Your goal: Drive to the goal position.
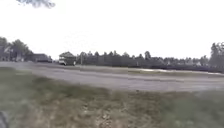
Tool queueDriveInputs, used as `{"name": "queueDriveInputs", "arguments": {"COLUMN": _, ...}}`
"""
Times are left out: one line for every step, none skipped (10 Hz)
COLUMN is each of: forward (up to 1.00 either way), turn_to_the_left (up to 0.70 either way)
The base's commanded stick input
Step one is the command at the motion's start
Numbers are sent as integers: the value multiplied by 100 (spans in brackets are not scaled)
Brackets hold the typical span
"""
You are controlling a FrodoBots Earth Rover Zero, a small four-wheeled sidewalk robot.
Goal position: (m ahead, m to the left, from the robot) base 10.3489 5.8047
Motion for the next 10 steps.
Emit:
{"name": "queueDriveInputs", "arguments": {"forward": 50, "turn_to_the_left": 50}}
{"name": "queueDriveInputs", "arguments": {"forward": 50, "turn_to_the_left": 50}}
{"name": "queueDriveInputs", "arguments": {"forward": 50, "turn_to_the_left": 50}}
{"name": "queueDriveInputs", "arguments": {"forward": 50, "turn_to_the_left": 50}}
{"name": "queueDriveInputs", "arguments": {"forward": 50, "turn_to_the_left": 50}}
{"name": "queueDriveInputs", "arguments": {"forward": 50, "turn_to_the_left": 50}}
{"name": "queueDriveInputs", "arguments": {"forward": 50, "turn_to_the_left": 50}}
{"name": "queueDriveInputs", "arguments": {"forward": 50, "turn_to_the_left": 50}}
{"name": "queueDriveInputs", "arguments": {"forward": 50, "turn_to_the_left": 50}}
{"name": "queueDriveInputs", "arguments": {"forward": 50, "turn_to_the_left": 50}}
